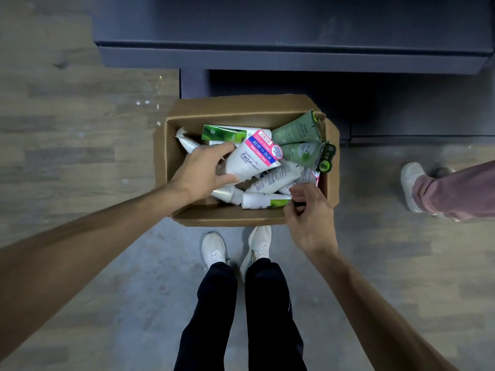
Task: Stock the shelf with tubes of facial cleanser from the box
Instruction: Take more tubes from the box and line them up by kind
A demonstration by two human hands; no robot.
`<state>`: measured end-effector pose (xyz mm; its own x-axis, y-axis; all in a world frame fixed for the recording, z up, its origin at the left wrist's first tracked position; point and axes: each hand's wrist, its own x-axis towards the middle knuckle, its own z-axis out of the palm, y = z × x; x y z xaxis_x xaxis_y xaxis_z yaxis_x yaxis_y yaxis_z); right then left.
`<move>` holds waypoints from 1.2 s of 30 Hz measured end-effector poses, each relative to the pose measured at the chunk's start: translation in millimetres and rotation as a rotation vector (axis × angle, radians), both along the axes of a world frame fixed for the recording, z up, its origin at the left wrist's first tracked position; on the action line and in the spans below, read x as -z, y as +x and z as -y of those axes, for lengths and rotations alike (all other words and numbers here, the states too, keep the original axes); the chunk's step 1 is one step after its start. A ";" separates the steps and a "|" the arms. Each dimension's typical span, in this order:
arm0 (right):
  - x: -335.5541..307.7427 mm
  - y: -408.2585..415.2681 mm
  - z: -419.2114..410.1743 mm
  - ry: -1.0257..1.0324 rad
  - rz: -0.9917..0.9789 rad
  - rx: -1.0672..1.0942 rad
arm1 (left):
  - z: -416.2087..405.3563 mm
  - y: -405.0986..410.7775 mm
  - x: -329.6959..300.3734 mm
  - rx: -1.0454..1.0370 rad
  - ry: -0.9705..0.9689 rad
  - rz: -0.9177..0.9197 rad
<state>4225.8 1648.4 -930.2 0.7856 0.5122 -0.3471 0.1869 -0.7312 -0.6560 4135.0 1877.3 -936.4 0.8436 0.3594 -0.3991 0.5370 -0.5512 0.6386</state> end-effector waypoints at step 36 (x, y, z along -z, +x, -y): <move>46.0 -17.2 -177.6 -0.368 0.096 -0.428 | -39.7 -89.5 -31.6 -0.675 -0.540 0.206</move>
<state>4208.7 1826.0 -976.2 0.5719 0.6502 -0.5002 0.5625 -0.7546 -0.3379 4045.5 1917.0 -904.8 0.5935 0.6129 -0.5217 0.4842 0.2460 0.8397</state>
